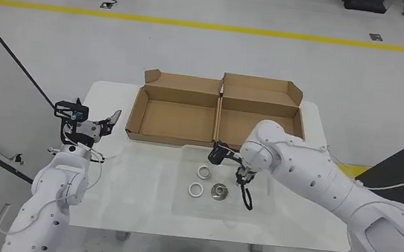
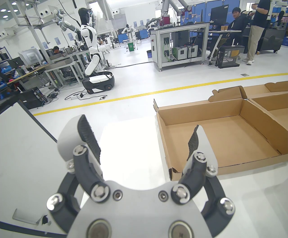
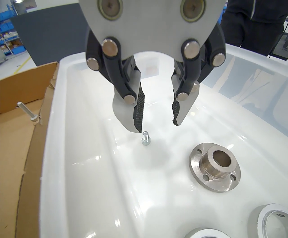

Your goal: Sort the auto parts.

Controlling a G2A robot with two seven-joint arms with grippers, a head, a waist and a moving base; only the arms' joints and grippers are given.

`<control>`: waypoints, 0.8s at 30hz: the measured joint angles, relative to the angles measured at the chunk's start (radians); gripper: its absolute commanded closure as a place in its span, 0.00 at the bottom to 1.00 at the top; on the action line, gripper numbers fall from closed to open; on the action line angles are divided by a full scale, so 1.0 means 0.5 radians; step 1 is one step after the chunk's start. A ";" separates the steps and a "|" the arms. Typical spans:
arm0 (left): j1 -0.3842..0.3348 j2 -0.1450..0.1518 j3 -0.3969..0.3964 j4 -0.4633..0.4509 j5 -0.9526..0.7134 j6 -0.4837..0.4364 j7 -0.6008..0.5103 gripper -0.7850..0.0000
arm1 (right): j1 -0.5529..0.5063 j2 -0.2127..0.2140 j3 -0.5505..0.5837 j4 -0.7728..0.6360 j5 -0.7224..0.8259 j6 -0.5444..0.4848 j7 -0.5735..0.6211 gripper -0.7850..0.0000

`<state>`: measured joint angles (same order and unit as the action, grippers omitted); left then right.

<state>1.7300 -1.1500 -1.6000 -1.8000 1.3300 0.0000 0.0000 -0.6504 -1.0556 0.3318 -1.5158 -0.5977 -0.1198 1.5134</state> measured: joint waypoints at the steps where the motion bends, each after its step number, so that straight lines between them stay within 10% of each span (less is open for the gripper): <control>1: 0.000 0.000 0.000 0.000 0.000 0.000 0.000 0.00 | -0.001 -0.005 -0.002 0.014 -0.002 -0.006 -0.006 0.68; 24: 0.000 0.000 0.000 0.000 0.000 0.000 0.000 0.00 | -0.052 -0.079 0.010 0.161 -0.063 -0.053 -0.052 0.74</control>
<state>1.7300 -1.1500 -1.6000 -1.8000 1.3300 0.0000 0.0000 -0.6764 -1.0949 0.3369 -1.4354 -0.6292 -0.1462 1.4876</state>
